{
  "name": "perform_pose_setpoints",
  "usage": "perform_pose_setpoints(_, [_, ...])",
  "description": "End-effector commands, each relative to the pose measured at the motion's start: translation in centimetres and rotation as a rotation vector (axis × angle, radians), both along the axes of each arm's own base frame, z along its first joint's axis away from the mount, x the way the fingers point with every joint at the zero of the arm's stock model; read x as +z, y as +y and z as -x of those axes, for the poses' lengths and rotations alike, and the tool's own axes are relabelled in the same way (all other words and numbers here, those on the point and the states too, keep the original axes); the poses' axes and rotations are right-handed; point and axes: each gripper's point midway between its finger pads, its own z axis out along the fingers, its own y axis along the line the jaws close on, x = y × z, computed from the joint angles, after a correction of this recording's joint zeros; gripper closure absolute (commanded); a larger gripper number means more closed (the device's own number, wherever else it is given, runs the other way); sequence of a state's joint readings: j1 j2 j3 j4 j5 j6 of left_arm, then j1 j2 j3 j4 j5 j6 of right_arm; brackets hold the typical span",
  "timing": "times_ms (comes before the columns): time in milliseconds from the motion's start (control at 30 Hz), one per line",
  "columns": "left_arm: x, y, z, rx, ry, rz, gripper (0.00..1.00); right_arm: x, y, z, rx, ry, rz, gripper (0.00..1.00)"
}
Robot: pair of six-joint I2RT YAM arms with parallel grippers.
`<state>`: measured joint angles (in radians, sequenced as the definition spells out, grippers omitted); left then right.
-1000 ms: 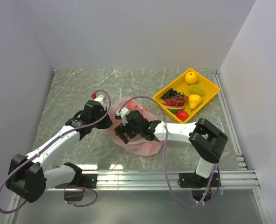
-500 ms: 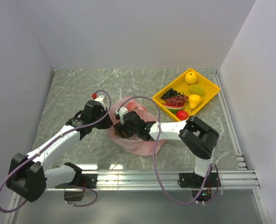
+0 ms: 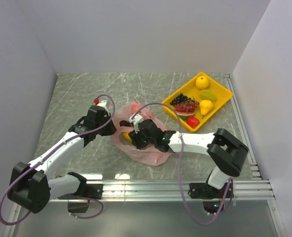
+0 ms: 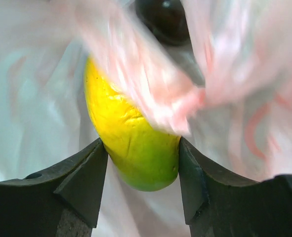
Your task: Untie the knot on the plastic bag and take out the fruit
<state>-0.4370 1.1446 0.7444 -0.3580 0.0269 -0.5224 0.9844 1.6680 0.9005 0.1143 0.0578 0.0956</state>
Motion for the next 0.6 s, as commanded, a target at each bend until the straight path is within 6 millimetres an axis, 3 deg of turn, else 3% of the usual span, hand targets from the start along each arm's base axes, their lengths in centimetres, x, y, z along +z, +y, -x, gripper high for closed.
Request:
perform_pose_setpoints(0, [1.0,1.2,-1.2,0.074,-0.025,0.016,0.91,2.7,-0.8,1.2,0.03,-0.016,-0.038,1.0])
perform_pose_setpoints(133, [1.4,1.8,-1.4,0.098,-0.039,0.025,0.92,4.4,-1.7,2.3,0.053,-0.022,-0.059,1.0])
perform_pose_setpoints(200, [1.4,2.0,-1.5,0.107,-0.033,0.023,0.92,6.4,-2.1,2.4,0.05,-0.047,-0.096,1.0])
perform_pose_setpoints(367, [1.3,2.7,-1.7,0.132,-0.043,-0.001,0.92,14.7,-2.5,1.5,0.008,-0.19,-0.245,1.0])
perform_pose_setpoints(467, [1.4,2.5,-1.7,0.122,-0.045,0.008,0.92,19.2,-3.8,-0.3,-0.068,-0.286,-0.315,1.0])
perform_pose_setpoints(567, [1.5,2.4,-1.5,0.114,-0.046,0.014,0.92,21.3,-8.9,-5.3,-0.31,-0.37,-0.27,1.0])
